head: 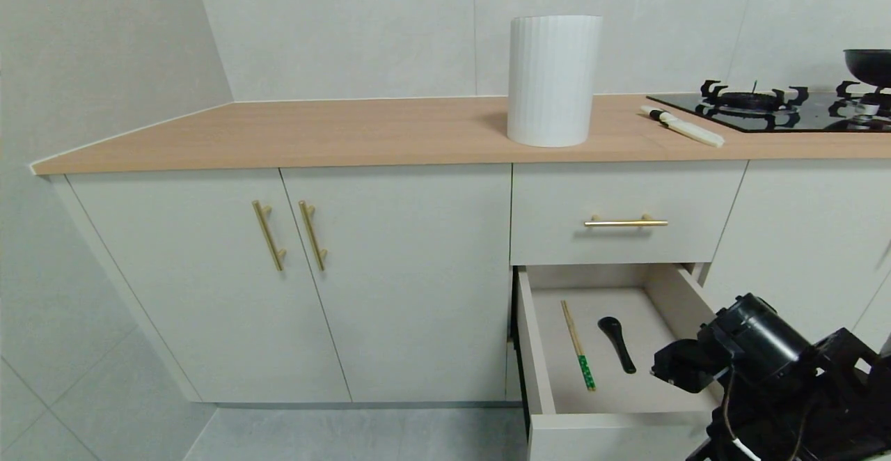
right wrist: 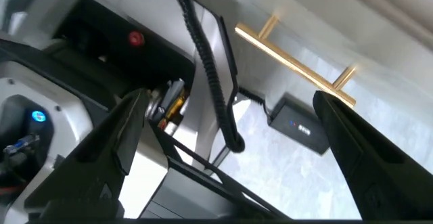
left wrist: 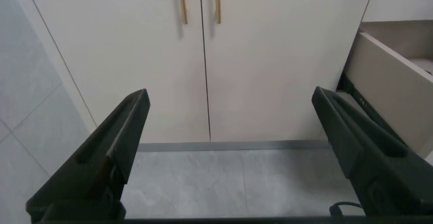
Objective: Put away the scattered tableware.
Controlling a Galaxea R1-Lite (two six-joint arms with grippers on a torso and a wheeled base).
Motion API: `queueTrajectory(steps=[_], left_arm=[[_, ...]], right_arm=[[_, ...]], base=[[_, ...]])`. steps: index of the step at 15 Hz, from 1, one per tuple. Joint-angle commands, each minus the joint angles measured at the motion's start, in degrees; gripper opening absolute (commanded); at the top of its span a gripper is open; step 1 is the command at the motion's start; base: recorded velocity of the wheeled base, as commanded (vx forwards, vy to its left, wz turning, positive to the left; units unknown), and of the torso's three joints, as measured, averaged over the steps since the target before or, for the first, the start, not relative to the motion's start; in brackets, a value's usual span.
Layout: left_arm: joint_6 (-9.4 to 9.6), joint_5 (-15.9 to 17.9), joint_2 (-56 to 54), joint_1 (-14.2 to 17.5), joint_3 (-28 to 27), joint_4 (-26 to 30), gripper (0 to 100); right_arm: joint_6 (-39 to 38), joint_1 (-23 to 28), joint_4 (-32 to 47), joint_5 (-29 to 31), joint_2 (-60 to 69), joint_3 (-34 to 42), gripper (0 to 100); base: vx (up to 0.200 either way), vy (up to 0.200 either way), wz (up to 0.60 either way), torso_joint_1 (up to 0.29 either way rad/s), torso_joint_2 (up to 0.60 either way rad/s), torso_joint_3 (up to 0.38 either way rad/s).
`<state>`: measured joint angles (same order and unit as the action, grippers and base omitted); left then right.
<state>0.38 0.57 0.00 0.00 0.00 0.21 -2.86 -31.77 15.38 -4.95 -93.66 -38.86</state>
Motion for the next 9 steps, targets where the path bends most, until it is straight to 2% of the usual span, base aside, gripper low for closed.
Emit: queueTrajectory(steps=[1, 4, 9], left_arm=[[-0.03, -0.05, 0.0, 0.0, 0.0, 0.06, 100], [-0.03, 0.04, 0.0, 0.0, 0.0, -0.03, 100], [-0.03, 0.04, 0.0, 0.0, 0.0, -0.03, 100]], right_arm=[[-0.04, 0.39, 0.0, 0.2, -2.67, -0.16, 100], [-0.21, 0.48, 0.0, 0.82, -2.84, -0.78, 100], [-4.78, 1.18, 0.08, 7.15, -6.89, -3.15, 100]], base=[[0.0, 0.0, 0.0, 0.0, 0.0, 0.0], [0.0, 0.0, 0.0, 0.0, 0.0, 0.0], [0.0, 0.0, 0.0, 0.0, 0.0, 0.0]])
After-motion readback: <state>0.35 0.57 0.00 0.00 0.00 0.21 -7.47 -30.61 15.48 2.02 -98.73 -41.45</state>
